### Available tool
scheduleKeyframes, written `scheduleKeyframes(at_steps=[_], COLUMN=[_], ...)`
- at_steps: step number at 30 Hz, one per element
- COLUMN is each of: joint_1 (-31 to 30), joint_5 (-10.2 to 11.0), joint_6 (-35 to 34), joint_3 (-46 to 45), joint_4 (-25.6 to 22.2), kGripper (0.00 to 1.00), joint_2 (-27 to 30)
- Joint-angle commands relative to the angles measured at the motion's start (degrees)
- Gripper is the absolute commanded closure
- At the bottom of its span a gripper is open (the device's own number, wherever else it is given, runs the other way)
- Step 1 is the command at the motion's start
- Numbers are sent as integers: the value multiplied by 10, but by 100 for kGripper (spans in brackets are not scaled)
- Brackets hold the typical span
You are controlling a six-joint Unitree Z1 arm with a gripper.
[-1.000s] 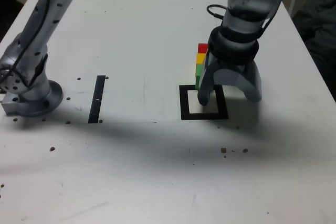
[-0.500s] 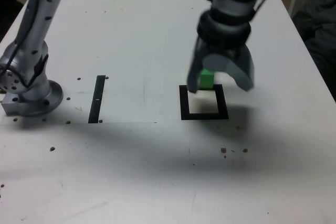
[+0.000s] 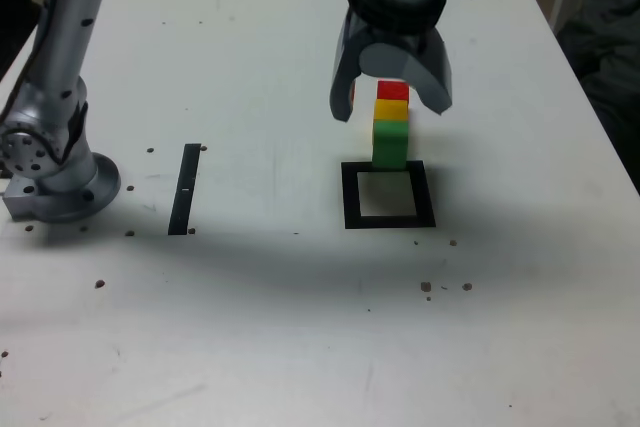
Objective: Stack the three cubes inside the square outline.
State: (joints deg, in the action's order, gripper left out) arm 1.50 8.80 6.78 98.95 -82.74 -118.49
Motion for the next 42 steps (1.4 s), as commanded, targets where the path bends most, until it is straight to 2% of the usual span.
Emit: scheduleKeyframes(at_steps=[1,12,22,27,31,34,42], joint_1=[25,123,137,139,142,144,146], joint_5=[4,14,13,12,11,12,18], joint_6=[12,63,73,74,73,72,69], joint_3=[-2,13,52,70,83,90,96], joint_4=[3,20,26,22,18,16,21], kGripper=[1,1,4,9,18,29,71], joint_2=[0,-38,-90,-113,-125,-131,-135])
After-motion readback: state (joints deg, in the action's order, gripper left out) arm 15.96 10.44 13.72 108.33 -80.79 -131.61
